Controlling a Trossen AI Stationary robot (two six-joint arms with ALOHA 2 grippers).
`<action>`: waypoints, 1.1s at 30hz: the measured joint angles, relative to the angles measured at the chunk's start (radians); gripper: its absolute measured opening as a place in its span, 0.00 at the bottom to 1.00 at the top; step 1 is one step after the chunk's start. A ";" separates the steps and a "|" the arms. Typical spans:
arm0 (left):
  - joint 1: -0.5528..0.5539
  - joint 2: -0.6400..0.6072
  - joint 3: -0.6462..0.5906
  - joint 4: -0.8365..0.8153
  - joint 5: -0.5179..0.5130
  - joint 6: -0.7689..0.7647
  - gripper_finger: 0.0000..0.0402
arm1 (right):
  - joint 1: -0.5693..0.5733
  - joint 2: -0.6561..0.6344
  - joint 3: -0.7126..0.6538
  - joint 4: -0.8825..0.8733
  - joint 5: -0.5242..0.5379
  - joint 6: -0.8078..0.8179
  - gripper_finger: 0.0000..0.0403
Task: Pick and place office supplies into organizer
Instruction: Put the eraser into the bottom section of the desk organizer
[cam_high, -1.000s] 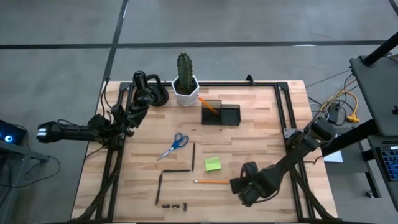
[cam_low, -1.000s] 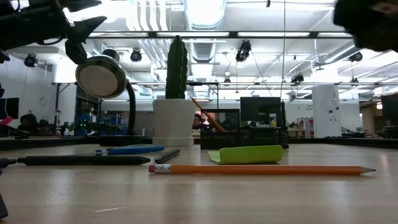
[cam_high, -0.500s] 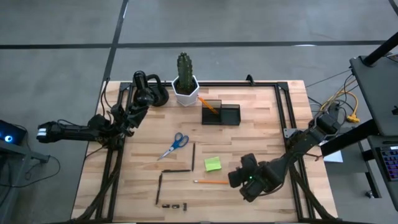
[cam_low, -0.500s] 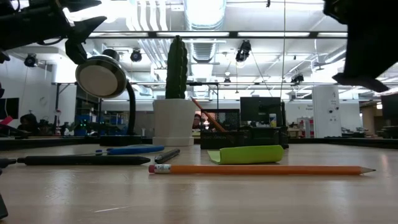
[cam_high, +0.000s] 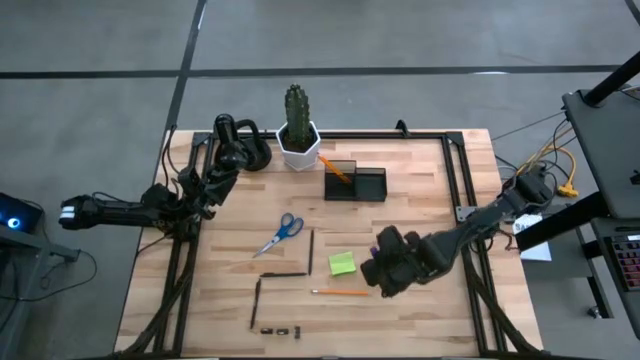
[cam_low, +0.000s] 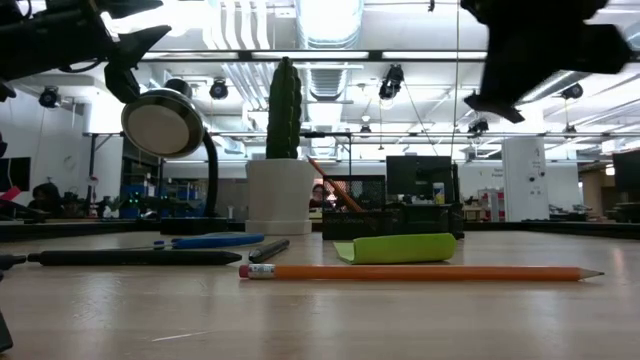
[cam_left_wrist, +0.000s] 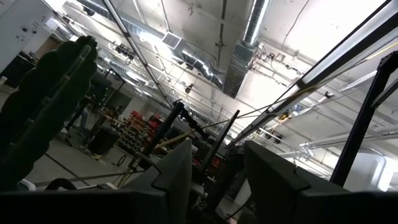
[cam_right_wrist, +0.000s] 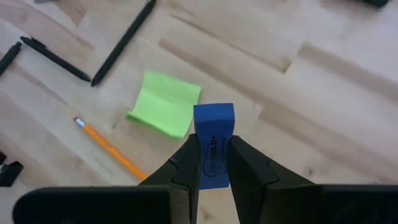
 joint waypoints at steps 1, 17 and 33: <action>0.000 0.000 0.000 0.000 0.000 0.000 0.32 | -0.013 -0.008 0.000 0.001 0.000 -0.030 0.14; 0.000 0.000 0.000 -0.001 0.000 0.000 0.32 | -0.252 -0.081 0.000 0.153 -0.003 -0.512 0.14; 0.000 0.000 0.000 -0.001 0.000 0.000 0.32 | -0.457 -0.084 -0.002 0.321 -0.120 -0.856 0.14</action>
